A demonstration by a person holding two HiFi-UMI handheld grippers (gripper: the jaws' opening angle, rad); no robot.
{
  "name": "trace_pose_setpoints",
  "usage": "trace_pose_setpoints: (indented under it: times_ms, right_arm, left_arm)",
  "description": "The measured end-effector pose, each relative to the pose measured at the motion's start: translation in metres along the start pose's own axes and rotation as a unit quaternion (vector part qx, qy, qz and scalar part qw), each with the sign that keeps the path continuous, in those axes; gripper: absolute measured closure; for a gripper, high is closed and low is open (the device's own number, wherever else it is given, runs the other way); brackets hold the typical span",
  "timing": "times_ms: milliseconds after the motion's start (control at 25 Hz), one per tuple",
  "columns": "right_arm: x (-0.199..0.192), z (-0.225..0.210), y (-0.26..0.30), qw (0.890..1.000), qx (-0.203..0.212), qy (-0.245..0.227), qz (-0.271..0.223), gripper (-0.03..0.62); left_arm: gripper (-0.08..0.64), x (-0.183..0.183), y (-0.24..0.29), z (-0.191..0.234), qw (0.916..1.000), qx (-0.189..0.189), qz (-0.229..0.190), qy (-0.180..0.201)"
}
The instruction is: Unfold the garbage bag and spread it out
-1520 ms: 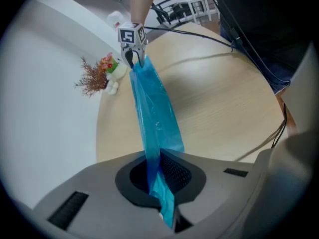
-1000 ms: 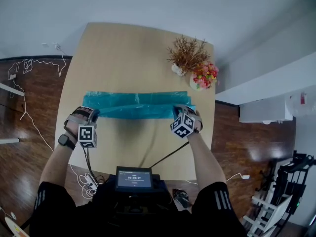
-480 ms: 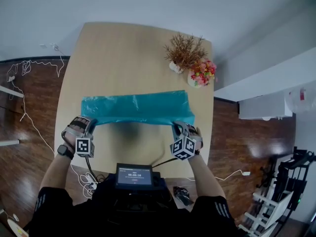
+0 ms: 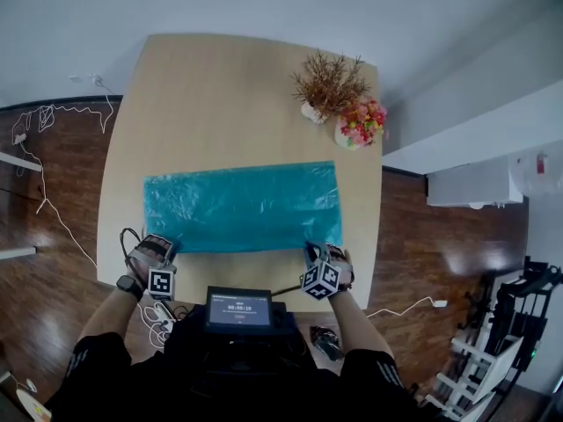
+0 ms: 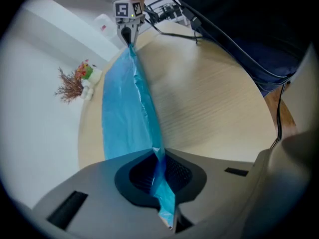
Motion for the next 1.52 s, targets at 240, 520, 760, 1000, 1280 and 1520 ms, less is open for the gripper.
trace_pose_setpoints:
  times_ms: [240, 520, 760, 1000, 1280, 1520]
  right_arm:
    - [-0.01, 0.007, 0.013, 0.999, 0.028, 0.001, 0.027, 0.535]
    - [-0.015, 0.005, 0.013, 0.996, 0.059, 0.059, 0.026, 0.475]
    - [-0.002, -0.01, -0.044, 0.996, 0.055, 0.069, -0.035, 0.39]
    - [0.033, -0.04, -0.073, 0.989, 0.016, 0.101, -0.109, 0.391]
    - [0.077, -0.085, 0.011, 0.978, 0.059, 0.169, -0.106, 0.391]
    - [0.078, -0.104, 0.069, 0.979, 0.077, 0.19, -0.022, 0.391]
  left_arm:
    - [0.532, 0.001, 0.019, -0.013, 0.9978, -0.066, -0.004, -0.007]
    - [0.53, -0.006, 0.033, -0.024, 0.9955, -0.095, 0.004, -0.001]
    - [0.528, 0.001, 0.017, -0.005, 0.9949, -0.099, -0.006, -0.019]
    - [0.528, -0.02, 0.027, 0.008, 0.9956, -0.091, 0.02, 0.003]
    - [0.528, -0.041, 0.058, 0.013, 0.9935, -0.081, 0.059, 0.053]
    - [0.528, -0.038, 0.055, 0.021, 0.9944, -0.083, 0.05, 0.044]
Point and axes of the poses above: the fingertips, and each gripper's own axes: y forward along the fingers, z to its left, x out of its top, the point moved 10 cm from there along -y, backward along the fingers, and after that the axes turned 9 degrees about y, right-handed, at the moved point
